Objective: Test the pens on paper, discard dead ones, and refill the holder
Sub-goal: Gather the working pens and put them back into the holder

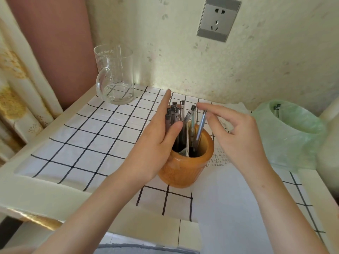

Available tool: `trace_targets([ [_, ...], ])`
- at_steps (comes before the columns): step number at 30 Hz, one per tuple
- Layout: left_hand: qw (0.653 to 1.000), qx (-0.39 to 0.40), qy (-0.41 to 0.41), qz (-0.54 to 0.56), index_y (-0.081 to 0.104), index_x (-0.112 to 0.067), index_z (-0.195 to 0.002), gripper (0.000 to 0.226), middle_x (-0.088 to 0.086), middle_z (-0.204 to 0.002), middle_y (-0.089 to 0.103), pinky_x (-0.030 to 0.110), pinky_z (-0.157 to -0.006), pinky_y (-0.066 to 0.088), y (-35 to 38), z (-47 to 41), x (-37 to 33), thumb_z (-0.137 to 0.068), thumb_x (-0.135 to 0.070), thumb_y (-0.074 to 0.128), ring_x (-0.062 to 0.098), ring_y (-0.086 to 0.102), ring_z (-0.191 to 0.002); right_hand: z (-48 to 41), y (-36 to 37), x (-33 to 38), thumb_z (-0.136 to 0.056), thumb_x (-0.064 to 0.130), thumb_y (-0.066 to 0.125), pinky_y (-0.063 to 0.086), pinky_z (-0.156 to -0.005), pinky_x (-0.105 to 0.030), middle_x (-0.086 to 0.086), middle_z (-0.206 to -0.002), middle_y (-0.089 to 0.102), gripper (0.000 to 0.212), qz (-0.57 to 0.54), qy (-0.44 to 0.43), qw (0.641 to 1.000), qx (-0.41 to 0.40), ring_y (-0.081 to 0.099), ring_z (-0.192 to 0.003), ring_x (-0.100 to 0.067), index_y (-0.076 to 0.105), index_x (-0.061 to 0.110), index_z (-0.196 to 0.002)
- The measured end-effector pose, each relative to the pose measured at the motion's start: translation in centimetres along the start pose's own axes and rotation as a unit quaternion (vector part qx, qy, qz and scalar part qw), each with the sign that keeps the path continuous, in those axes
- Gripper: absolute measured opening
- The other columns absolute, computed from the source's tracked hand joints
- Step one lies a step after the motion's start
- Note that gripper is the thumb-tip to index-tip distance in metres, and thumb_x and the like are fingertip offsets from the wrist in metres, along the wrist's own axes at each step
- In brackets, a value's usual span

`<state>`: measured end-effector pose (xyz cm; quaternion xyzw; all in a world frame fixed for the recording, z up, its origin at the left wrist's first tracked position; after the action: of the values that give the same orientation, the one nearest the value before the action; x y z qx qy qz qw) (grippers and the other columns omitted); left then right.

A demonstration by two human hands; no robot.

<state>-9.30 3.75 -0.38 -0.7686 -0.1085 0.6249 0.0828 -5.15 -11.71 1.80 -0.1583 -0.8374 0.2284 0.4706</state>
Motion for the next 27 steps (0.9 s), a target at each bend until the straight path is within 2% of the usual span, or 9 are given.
trace_targets([
  [3,1.000,0.012,0.003,0.001,0.001,-0.042,-0.145,0.065,-0.022,-0.141,0.038,0.018,-0.107,0.029,0.3,-0.1,0.1,-0.096,-0.028,0.041,-0.010,0.036,-0.126,-0.1,0.5,-0.1,-0.097,0.019,0.052,0.032,-0.108,-0.015,0.017,-0.136,0.053,0.040,-0.035,0.014,0.998,0.043,0.042,-0.127,0.009,0.050,0.028,-0.136],
  [7,1.000,0.001,-0.012,-0.017,-0.006,-0.041,-0.145,0.070,-0.005,-0.106,0.055,0.027,-0.090,0.044,0.6,-0.3,0.3,-0.096,-0.027,0.043,0.007,0.055,-0.098,0.1,1.9,0.1,-0.098,0.016,0.049,0.019,-0.113,-0.012,0.013,-0.149,0.038,0.043,0.004,-0.027,0.997,0.077,0.023,-0.140,0.004,0.045,0.023,-0.140],
  [9,1.000,-0.008,-0.013,-0.015,0.003,-0.039,-0.146,0.068,0.006,-0.106,0.064,0.031,-0.091,0.047,0.3,-0.4,0.3,-0.095,-0.027,0.046,0.012,0.061,-0.097,-0.2,2.1,0.2,-0.098,0.012,0.047,0.015,-0.117,-0.019,0.006,-0.151,0.036,0.041,0.048,-0.061,0.995,0.058,0.014,-0.145,-0.005,0.046,0.019,-0.139],
  [12,1.000,-0.012,-0.002,-0.015,0.029,-0.035,-0.141,0.055,-0.006,-0.108,0.066,0.020,-0.087,0.048,0.1,-0.2,0.2,-0.092,-0.025,0.051,0.001,0.061,-0.097,-0.4,2.9,0.1,-0.101,0.021,0.039,0.010,-0.118,-0.032,-0.002,-0.158,0.019,0.043,0.171,-0.069,0.982,0.049,-0.003,-0.146,-0.019,0.036,0.027,-0.144],
  [16,0.999,-0.029,0.018,-0.008,0.046,-0.031,-0.126,0.039,-0.014,-0.102,0.065,0.022,-0.083,0.050,0.1,0.0,-0.1,-0.090,-0.019,0.054,-0.002,0.060,-0.096,-0.3,3.5,0.4,-0.100,0.028,0.025,0.013,-0.119,-0.044,-0.006,-0.160,0.010,0.049,0.247,-0.067,0.965,0.060,-0.007,-0.146,-0.024,0.024,0.030,-0.149],
  [20,1.000,-0.003,-0.016,0.009,0.029,-0.039,-0.140,0.057,-0.017,-0.116,0.061,0.021,-0.089,0.047,0.4,0.0,0.1,-0.090,-0.024,0.054,-0.004,0.058,-0.103,-0.3,3.5,0.6,-0.102,0.018,0.031,0.004,-0.119,-0.033,0.004,-0.161,-0.001,0.051,0.173,-0.063,0.976,0.115,-0.012,-0.145,-0.013,0.019,0.031,-0.150],
  [23,0.999,0.021,-0.037,-0.013,0.046,-0.041,-0.120,0.035,-0.019,-0.110,0.061,0.019,-0.087,0.046,0.6,0.0,0.4,-0.088,-0.032,0.056,-0.009,0.056,-0.100,-0.2,2.8,0.6,-0.103,0.021,0.029,-0.006,-0.110,-0.011,0.017,-0.158,-0.006,0.052,0.064,0.001,0.992,0.111,-0.013,-0.142,0.003,0.010,0.034,-0.150],
  [25,0.998,0.037,-0.059,-0.009,0.046,-0.048,-0.101,0.022,-0.024,-0.101,0.060,0.003,-0.074,0.043,0.5,0.0,0.3,-0.086,-0.038,0.057,-0.018,0.054,-0.091,-0.1,2.1,0.4,-0.103,0.022,0.028,-0.003,-0.113,-0.013,0.023,-0.157,0.000,0.052,-0.017,0.043,0.993,0.111,-0.006,-0.141,0.009,0.008,0.035,-0.150],
  [27,0.996,0.054,-0.075,-0.013,0.045,-0.048,-0.098,0.020,-0.026,-0.099,0.057,-0.005,-0.066,0.038,0.3,0.0,0.5,-0.085,-0.040,0.058,-0.023,0.051,-0.087,0.1,1.9,0.3,-0.104,0.024,0.028,0.005,-0.118,-0.019,0.020,-0.157,0.011,0.048,-0.023,0.042,0.991,0.121,0.004,-0.141,0.010,0.017,0.033,-0.150],
])
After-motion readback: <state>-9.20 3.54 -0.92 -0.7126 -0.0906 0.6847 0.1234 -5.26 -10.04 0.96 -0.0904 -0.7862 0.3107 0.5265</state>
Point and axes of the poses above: each hand's wrist, its own z-axis away from the middle knuckle, its own y-axis out of the palm, x = y × z, the point moved 3 cm from there along -z, towards the middle knuckle
